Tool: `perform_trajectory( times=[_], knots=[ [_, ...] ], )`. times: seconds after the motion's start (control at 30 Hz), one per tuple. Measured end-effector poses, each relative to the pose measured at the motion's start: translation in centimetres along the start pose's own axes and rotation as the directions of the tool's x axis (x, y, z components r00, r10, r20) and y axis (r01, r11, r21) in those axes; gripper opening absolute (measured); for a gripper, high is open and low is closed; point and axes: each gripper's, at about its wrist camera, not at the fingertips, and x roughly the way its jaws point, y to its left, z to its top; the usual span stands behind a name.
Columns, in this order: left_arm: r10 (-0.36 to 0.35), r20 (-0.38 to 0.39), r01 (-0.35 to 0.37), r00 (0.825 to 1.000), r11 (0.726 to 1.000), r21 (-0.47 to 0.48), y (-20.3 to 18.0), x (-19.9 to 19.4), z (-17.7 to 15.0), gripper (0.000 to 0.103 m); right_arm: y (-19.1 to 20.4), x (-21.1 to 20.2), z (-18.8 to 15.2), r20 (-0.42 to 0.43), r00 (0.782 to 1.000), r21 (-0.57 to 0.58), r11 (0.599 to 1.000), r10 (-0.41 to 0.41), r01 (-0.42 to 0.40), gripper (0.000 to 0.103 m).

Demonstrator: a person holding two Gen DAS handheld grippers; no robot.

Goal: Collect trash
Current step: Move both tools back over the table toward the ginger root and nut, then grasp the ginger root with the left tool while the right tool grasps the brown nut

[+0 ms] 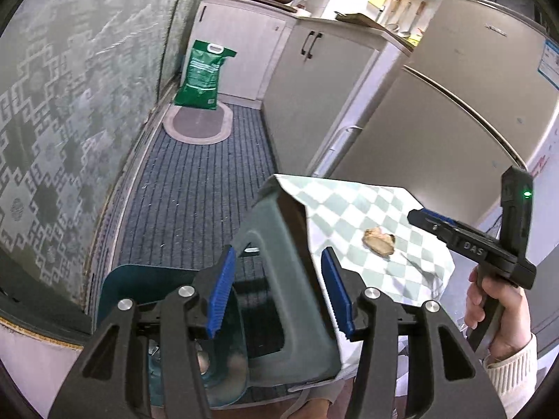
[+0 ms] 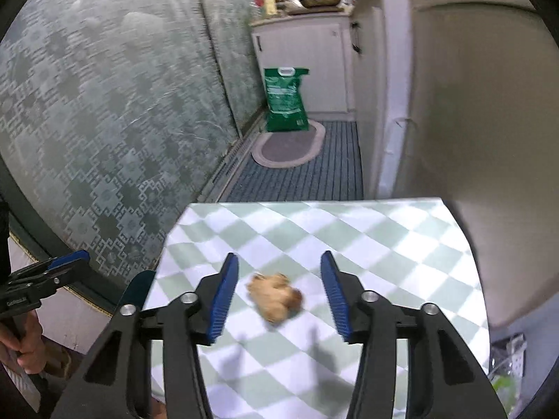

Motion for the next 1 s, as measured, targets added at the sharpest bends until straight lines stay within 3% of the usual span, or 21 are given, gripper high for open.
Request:
perform_trajectory(
  times=[0.27,0.77,0.87,1.0],
  knots=[
    [-0.027,-0.02,0.028,0.999,0.999,0.021,-1.9,1.3,-0.3,0.055,-3.5,2.5,-2.0,-0.077,0.985,0.196,0.971,0.151,-0.134,0.027],
    [-0.087,-0.072,0.092,0.994,0.993,0.073,-6.1,4.8,-1.1,0.058,-4.5,3.6,-2.5,-0.072,0.967,0.268,0.939,0.245,-0.218,0.01],
    [-0.104,-0.081,0.109,0.991,0.992,0.061,-6.7,5.6,-1.2,0.058,-4.5,3.2,-2.4,-0.065,0.966,0.261,0.938,0.25,-0.226,0.001],
    [-0.096,-0.1,0.104,0.99,0.991,0.084,-8.0,7.0,-1.2,0.063,-4.7,2.5,-2.2,-0.06,0.966,0.25,0.94,0.253,-0.231,0.001]
  ],
)
